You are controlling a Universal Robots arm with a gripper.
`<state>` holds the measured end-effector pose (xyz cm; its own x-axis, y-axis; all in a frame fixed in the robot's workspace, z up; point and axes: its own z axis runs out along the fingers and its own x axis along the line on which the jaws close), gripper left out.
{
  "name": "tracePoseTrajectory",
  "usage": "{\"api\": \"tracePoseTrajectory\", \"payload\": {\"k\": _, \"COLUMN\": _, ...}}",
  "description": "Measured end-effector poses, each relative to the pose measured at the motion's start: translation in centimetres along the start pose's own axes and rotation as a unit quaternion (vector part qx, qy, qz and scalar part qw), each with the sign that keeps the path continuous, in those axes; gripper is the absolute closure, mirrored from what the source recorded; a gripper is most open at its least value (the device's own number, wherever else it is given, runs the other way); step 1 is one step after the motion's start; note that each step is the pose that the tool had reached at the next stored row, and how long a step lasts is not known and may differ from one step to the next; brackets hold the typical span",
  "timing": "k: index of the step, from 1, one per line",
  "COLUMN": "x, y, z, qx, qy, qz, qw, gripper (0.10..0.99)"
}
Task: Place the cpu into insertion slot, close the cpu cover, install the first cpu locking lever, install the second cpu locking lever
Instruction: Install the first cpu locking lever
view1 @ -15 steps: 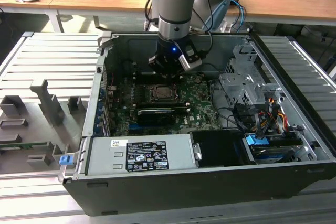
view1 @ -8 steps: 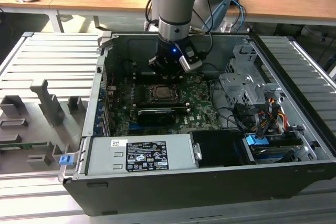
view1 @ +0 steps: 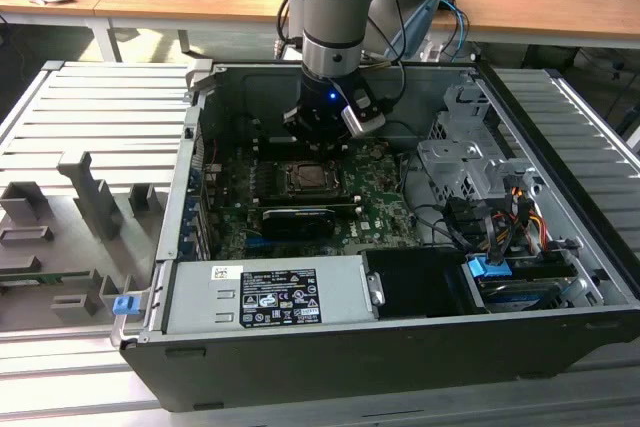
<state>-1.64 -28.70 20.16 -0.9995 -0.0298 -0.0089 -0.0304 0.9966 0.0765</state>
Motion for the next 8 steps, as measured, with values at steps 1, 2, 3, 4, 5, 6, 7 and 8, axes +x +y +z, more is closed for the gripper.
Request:
{"api": "tracePoseTrajectory", "payload": {"k": 1, "x": 0.00, "y": 0.01, "z": -0.08, "qx": 0.0000, "qy": 0.0001, "qz": 0.000, "qw": 1.0000, "gripper": 0.980}}
{"api": "tracePoseTrajectory", "payload": {"k": 2, "x": 0.00, "y": 0.03, "z": -0.23, "qx": 0.0000, "qy": 0.0000, "qz": 0.000, "qw": 1.0000, "gripper": 0.980}}
{"api": "tracePoseTrajectory", "payload": {"k": 3, "x": 0.00, "y": 0.04, "z": -0.43, "qx": 0.0001, "qy": 0.0001, "qz": 0.000, "qw": 1.0000, "gripper": 0.980}}
{"api": "tracePoseTrajectory", "payload": {"k": 4, "x": 0.00, "y": 0.06, "z": -0.73, "qx": 0.0002, "qy": 0.0001, "qz": 0.000, "qw": 1.0000, "gripper": 0.980}}
{"api": "tracePoseTrajectory", "payload": {"k": 5, "x": -0.01, "y": 0.09, "z": -1.07, "qx": 0.0002, "qy": 0.0001, "qz": 0.000, "qw": 1.0000, "gripper": 0.980}}
{"api": "tracePoseTrajectory", "payload": {"k": 6, "x": -0.01, "y": 0.08, "z": -1.14, "qx": 0.0000, "qy": 0.0000, "qz": 0.000, "qw": 1.0000, "gripper": 0.980}}
{"api": "tracePoseTrajectory", "payload": {"k": 7, "x": -0.01, "y": 0.03, "z": -1.15, "qx": 0.0000, "qy": 0.0000, "qz": 0.000, "qw": 1.0000, "gripper": 0.980}}
{"api": "tracePoseTrajectory", "payload": {"k": 8, "x": -0.01, "y": -0.03, "z": -1.16, "qx": 0.0002, "qy": 0.0001, "qz": 0.000, "qw": 1.0000, "gripper": 0.980}}
